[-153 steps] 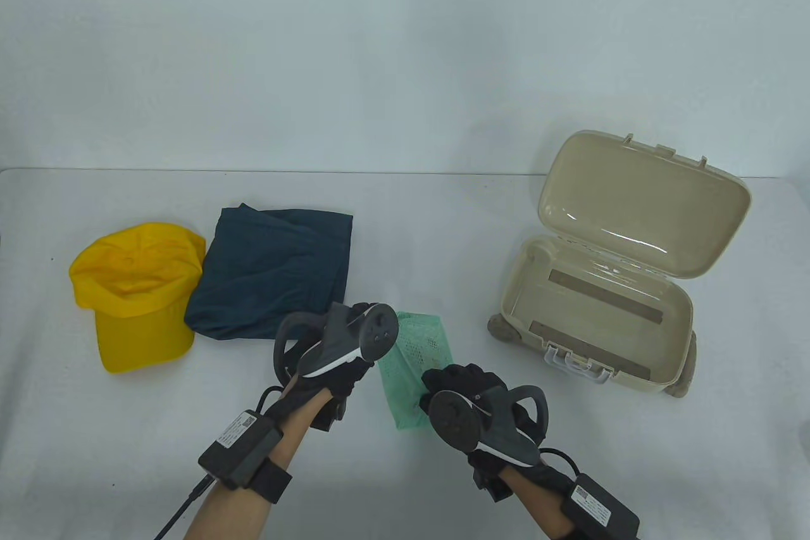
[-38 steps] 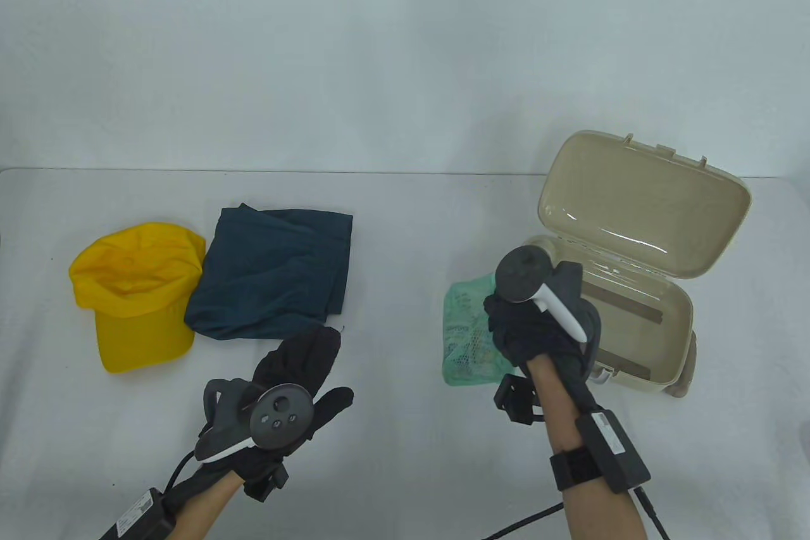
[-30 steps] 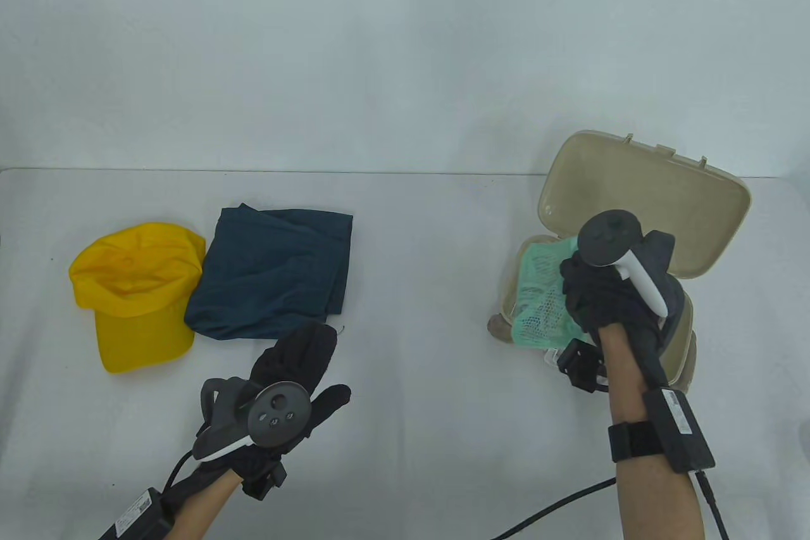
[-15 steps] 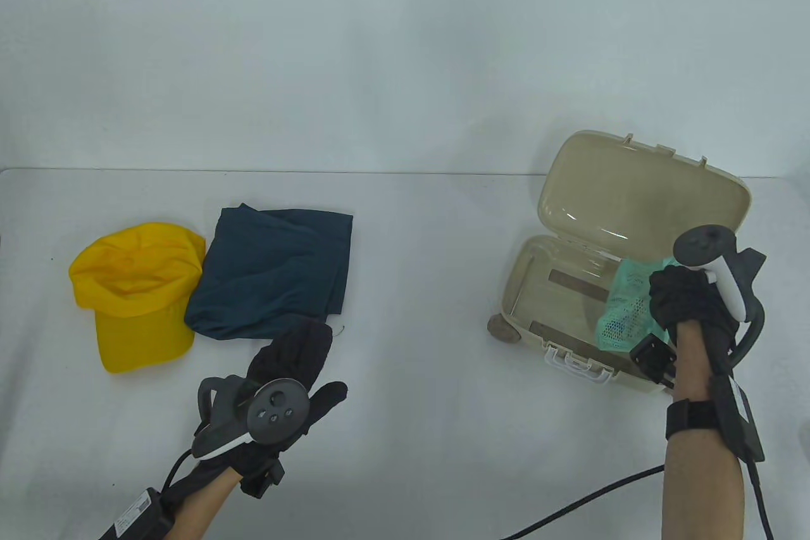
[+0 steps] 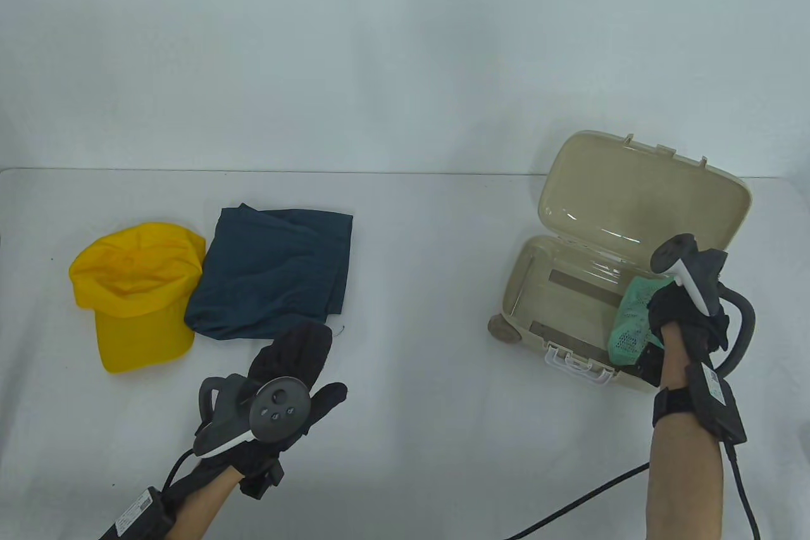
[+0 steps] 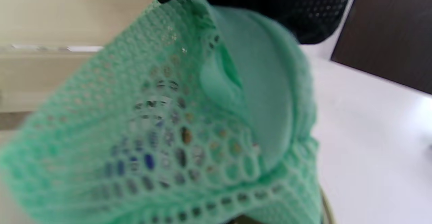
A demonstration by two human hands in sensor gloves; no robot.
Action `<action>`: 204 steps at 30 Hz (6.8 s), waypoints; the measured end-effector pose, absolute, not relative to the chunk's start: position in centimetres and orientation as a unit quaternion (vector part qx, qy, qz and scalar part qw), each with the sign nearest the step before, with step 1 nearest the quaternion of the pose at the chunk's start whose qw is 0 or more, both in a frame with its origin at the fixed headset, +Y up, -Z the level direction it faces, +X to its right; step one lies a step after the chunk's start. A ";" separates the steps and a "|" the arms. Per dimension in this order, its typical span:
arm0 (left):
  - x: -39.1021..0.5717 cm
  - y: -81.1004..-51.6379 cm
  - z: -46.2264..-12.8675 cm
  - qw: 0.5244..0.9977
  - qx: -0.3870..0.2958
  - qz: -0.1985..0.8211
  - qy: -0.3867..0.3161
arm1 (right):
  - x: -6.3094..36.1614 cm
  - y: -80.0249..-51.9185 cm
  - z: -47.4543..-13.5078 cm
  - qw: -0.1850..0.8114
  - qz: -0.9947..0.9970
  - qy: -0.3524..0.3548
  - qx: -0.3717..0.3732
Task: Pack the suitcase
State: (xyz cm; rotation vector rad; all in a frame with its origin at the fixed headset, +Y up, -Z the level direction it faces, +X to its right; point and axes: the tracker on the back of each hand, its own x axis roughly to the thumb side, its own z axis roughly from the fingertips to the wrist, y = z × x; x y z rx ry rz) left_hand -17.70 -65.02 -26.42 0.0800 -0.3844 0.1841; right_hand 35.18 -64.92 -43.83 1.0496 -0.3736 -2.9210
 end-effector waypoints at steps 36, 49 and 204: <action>-18.9 -65.0 -27.0 0.980 0.051 0.103 -0.164 | 13.5 -63.0 -27.9 -0.110 -0.980 0.087 -0.144; -18.0 -61.9 -36.8 0.991 0.024 0.036 -0.125 | 12.9 -64.5 -27.3 -0.095 -0.976 0.075 -0.179; -28.0 -63.4 -32.8 0.979 -0.167 -0.071 -0.093 | 11.9 -61.1 -32.4 0.155 -0.960 -0.123 -0.199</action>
